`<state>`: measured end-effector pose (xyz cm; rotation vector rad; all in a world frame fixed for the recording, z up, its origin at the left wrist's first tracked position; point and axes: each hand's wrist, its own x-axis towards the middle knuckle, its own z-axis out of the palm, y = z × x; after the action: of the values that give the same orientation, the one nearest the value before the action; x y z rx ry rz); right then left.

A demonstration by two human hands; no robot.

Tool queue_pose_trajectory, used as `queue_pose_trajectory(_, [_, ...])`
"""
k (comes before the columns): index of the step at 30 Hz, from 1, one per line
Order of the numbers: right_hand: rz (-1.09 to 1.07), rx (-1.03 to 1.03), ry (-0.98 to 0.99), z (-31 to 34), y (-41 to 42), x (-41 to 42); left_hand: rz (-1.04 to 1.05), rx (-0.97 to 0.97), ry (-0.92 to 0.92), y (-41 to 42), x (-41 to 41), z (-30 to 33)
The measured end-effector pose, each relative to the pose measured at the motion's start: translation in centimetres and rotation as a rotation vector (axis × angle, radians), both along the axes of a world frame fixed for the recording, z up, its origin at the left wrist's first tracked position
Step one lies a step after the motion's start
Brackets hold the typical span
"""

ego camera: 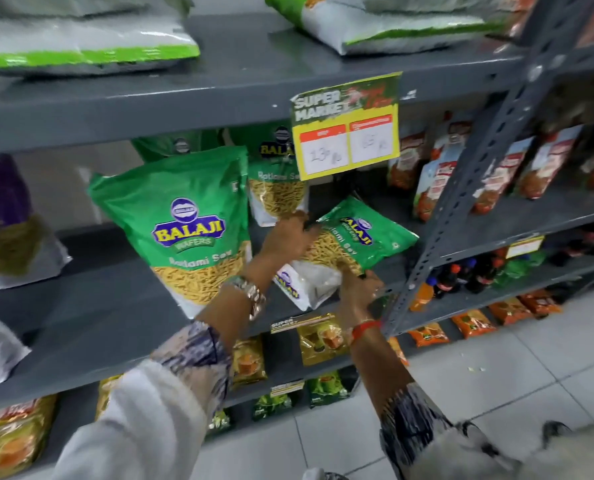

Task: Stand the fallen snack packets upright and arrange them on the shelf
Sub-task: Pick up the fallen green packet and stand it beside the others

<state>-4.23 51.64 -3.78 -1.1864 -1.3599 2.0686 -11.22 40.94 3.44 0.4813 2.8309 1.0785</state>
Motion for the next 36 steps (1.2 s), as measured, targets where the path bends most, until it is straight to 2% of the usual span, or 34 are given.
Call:
queue_pose_trajectory(3, [0.051, -0.141, 0.020, -1.0, -0.1, -0.5, -0.126, -0.130, -0.340, 0.2, -3.3, -0.4])
queue_pose_trajectory(5, [0.054, -0.219, 0.026, -1.5, 0.0, -0.7, -0.205, -0.102, -0.398, 0.0, -4.1, -1.1])
queue_pose_trajectory(7, [0.076, -0.238, 0.028, -1.8, 0.4, -0.7, -0.253, 0.008, -0.437, -0.1, -4.1, -1.6])
queue_pose_trajectory(9, [0.119, -0.220, -0.008, -1.6, 0.9, -0.4, -0.236, 0.209, -0.511, 0.0, -3.6, -2.0])
queue_pose_trajectory(11, [0.154, -0.172, 0.000, -1.7, 2.0, 0.1, -0.167, 0.304, -0.597, -0.1, -2.8, -2.1])
queue_pose_trajectory(14, [0.251, -0.070, 0.031, -1.3, 3.7, 2.0, -0.044, 0.184, -0.765, -0.7, -0.1, -2.0])
queue_pose_trajectory(15, [0.271, -0.039, 0.021, -1.1, 4.2, 2.8, -0.028, 0.216, -0.788, -0.6, 1.2, -2.0])
queue_pose_trajectory(18, [0.310, -0.018, 0.027, -0.5, 5.2, 5.2, -0.059, 0.418, -0.779, -0.9, 4.6, -3.3])
queue_pose_trajectory(21, [0.362, -0.100, 0.158, 0.0, 5.1, 7.8, -0.024, 0.711, -0.822, -1.5, 9.0, -4.1])
queue_pose_trajectory(25, [0.375, -0.053, 0.352, 1.5, 4.5, 11.5, -0.001, 0.767, -0.624, -3.2, 13.8, -4.7])
queue_pose_trajectory(30, [0.424, -0.008, 0.404, 3.3, 2.6, 15.6, 0.026, 0.932, -0.519, -5.7, 18.7, -4.1])
queue_pose_trajectory(36, [0.462, 0.000, 0.464, 4.6, 0.4, 18.2, 0.040, 0.996, -0.446, -8.5, 21.8, -3.1])
